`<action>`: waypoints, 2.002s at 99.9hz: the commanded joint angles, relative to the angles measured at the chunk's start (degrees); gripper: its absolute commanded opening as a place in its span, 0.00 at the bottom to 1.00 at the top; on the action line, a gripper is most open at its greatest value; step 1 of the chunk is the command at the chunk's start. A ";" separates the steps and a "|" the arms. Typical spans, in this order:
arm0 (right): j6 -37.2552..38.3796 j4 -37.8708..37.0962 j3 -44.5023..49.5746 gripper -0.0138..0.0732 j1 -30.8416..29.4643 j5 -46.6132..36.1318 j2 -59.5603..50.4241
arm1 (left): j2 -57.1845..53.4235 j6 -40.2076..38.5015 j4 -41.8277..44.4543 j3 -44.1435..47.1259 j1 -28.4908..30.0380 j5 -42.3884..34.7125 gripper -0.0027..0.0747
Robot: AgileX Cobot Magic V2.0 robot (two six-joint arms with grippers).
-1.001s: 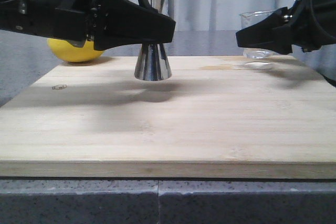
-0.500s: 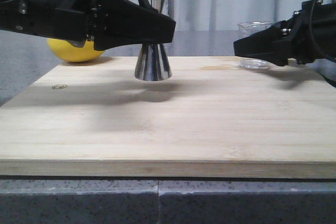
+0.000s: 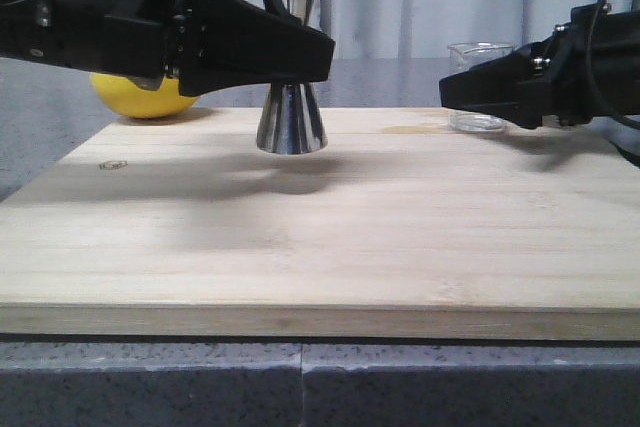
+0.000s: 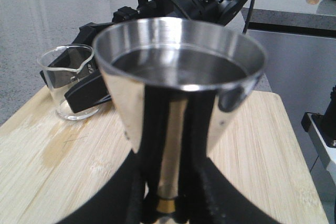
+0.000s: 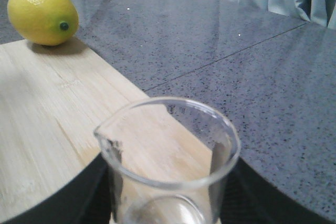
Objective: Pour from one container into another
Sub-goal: 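Lower the glass beaker onto the board with the right gripper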
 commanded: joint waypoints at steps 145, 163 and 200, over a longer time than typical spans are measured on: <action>-0.57 2.21 -1.27 0.61 -0.41 -3.90 -1.75 | -2.59 -0.44 -3.71 -1.60 -0.39 5.61 0.01; -0.57 3.23 -1.27 0.72 -0.41 -3.93 -1.75 | -2.59 -0.44 -3.71 -1.60 -0.39 5.61 0.01; -0.57 3.24 -1.27 0.74 -0.41 -4.40 -1.75 | -2.59 -0.44 -3.62 -1.60 -0.39 5.61 0.01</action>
